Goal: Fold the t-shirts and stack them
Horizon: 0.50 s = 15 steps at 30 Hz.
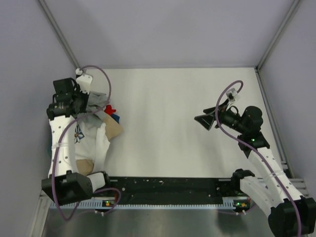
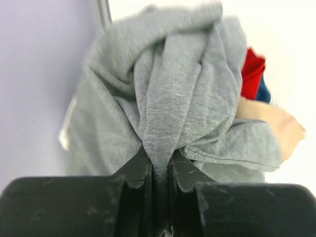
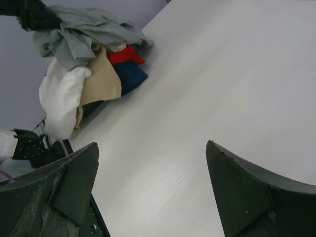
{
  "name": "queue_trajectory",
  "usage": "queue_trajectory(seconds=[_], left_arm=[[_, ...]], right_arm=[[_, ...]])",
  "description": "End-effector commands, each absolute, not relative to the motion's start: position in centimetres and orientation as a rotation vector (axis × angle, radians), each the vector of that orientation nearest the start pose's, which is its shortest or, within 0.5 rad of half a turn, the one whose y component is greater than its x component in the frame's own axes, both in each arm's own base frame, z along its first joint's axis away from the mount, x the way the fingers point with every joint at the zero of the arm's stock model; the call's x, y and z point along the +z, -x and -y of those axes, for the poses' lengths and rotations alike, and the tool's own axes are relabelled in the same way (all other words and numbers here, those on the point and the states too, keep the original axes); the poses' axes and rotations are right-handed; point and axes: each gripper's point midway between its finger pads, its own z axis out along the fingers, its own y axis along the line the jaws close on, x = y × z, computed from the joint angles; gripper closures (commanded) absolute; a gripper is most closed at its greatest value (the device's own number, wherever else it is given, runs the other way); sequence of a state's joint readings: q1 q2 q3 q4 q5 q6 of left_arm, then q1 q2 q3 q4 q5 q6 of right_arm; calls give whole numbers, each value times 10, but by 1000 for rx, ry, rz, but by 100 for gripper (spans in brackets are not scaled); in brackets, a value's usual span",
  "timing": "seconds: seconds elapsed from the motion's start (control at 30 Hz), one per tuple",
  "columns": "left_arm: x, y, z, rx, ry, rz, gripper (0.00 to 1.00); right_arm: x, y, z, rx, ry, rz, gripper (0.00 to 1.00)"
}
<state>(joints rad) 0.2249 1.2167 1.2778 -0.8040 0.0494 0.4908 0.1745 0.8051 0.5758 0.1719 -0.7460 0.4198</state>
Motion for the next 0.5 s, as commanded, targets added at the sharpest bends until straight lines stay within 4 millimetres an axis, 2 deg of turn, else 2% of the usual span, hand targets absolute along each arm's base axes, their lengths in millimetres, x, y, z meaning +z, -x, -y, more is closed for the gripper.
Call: queue_trajectory(seconds=[0.0, 0.03, 0.1, 0.2, 0.23, 0.3, 0.4, 0.47], left_arm=[[345, -329, -69, 312, -363, -1984, 95], [361, -328, -67, 314, -365, -1942, 94], [378, -330, -66, 330, -392, -1905, 93], [384, -333, -67, 328, -398, -1904, 94], [388, -334, -58, 277, -408, -1892, 94], [413, -331, -28, 147, -466, -1816, 96], [464, -328, 32, -33, -581, -1668, 99], [479, -324, 83, -133, -717, -1604, 100]], right_arm=[[280, -257, -183, 1049, 444, -1602, 13], [283, -258, -184, 1051, 449, -1595, 13], [287, -261, -186, 1056, 452, -1591, 13], [289, -264, -192, 1075, 462, -1597, 14], [290, -264, -195, 1085, 471, -1601, 15], [295, -260, -205, 1089, 520, -1595, 15], [307, -260, -212, 1076, 557, -1576, 15], [321, -260, -215, 1103, 557, -1554, 15]])
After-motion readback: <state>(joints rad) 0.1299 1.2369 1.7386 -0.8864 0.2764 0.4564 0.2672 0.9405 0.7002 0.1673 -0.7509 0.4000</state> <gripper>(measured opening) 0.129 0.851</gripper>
